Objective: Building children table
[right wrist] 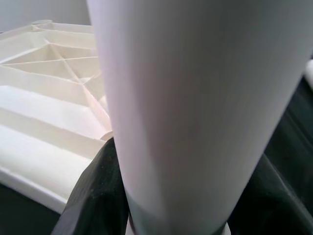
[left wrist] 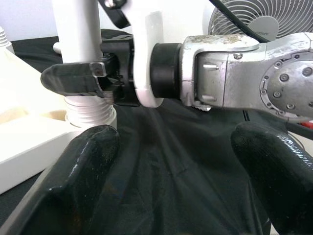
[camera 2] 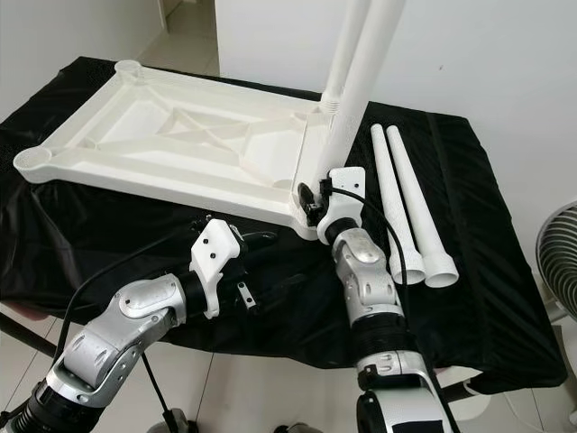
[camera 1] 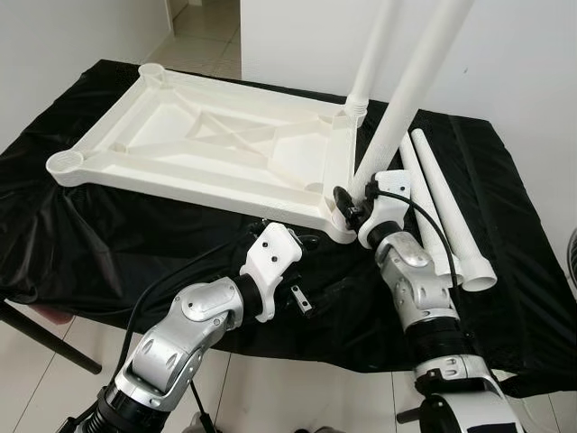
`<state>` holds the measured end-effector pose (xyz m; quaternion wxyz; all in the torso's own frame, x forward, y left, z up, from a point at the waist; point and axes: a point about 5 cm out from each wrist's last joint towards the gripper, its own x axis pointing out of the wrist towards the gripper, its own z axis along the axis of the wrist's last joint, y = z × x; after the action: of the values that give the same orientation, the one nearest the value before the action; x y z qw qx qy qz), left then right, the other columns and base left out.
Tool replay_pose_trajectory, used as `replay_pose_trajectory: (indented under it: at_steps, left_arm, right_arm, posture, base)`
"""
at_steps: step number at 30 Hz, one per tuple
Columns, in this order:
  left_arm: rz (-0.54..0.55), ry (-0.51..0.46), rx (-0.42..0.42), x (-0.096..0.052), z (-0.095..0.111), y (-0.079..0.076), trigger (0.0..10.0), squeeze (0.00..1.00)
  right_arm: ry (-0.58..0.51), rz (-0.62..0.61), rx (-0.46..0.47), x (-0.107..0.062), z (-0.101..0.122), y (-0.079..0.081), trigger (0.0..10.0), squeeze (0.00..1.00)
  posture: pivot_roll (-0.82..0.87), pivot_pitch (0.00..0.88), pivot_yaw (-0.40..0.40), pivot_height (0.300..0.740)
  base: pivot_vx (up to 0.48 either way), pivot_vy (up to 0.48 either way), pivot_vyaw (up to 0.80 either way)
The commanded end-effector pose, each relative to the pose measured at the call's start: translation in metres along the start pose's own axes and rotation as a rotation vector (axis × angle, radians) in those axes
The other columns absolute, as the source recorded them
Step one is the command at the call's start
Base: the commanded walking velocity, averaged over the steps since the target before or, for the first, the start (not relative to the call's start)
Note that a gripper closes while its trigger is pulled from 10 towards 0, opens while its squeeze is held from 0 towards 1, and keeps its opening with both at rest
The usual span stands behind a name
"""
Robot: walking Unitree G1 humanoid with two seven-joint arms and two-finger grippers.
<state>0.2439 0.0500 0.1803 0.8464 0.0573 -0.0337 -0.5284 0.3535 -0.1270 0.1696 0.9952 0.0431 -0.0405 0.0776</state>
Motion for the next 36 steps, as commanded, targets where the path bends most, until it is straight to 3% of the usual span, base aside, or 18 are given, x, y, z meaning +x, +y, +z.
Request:
replay_pose_trajectory:
  at_steps: [1, 3, 4, 9, 10, 20, 36]
  left_arm:
    - [-0.033, 0.000, -0.004, 0.001, 0.001, -0.006, 10.0, 0.00]
    - [-0.033, 0.000, -0.004, 0.000, 0.001, -0.006, 10.0, 0.00]
    - [-0.030, 0.000, -0.005, 0.000, 0.001, -0.005, 10.0, 0.00]
    - [-0.028, -0.001, -0.004, 0.000, 0.001, -0.005, 10.0, 0.00]
    - [-0.026, -0.003, -0.004, 0.000, 0.001, -0.005, 10.0, 0.00]
    - [-0.029, -0.005, -0.005, 0.001, 0.002, -0.005, 10.0, 0.00]
    - [-0.042, -0.008, -0.005, 0.001, 0.002, -0.007, 10.0, 0.00]
  right_arm:
    - [0.050, -0.101, 0.073, -0.006, -0.011, -0.014, 0.0, 0.00]
    - [0.053, -0.113, 0.071, -0.006, -0.011, -0.013, 0.0, 0.00]
    - [0.075, -0.209, 0.065, -0.008, -0.014, -0.017, 0.0, 0.00]
    - [0.089, -0.319, 0.039, -0.012, -0.016, -0.022, 0.0, 0.00]
    - [0.082, -0.391, 0.045, -0.015, -0.016, -0.026, 0.0, 0.00]
    - [0.108, -0.580, 0.104, -0.027, -0.024, -0.033, 0.0, 0.00]
    - [0.156, -0.848, 0.107, -0.046, -0.032, -0.050, 0.0, 0.00]
  posture:
    - [0.13, 0.128, -0.056, 0.740]
    - [0.13, 0.128, -0.056, 0.740]
    - [0.13, 0.129, -0.059, 0.740]
    - [0.13, 0.129, -0.063, 0.740]
    - [0.13, 0.128, -0.063, 0.740]
    - [0.13, 0.126, -0.063, 0.740]
    - [0.13, 0.111, -0.063, 0.740]
  base:
    - [0.000, 0.000, 0.00]
    - [0.000, 0.000, 0.00]
    - [0.000, 0.000, 0.00]
    - [0.000, 0.000, 0.00]
    - [0.000, 0.000, 0.00]
    - [0.000, 0.000, 0.00]
    - [0.000, 0.000, 0.00]
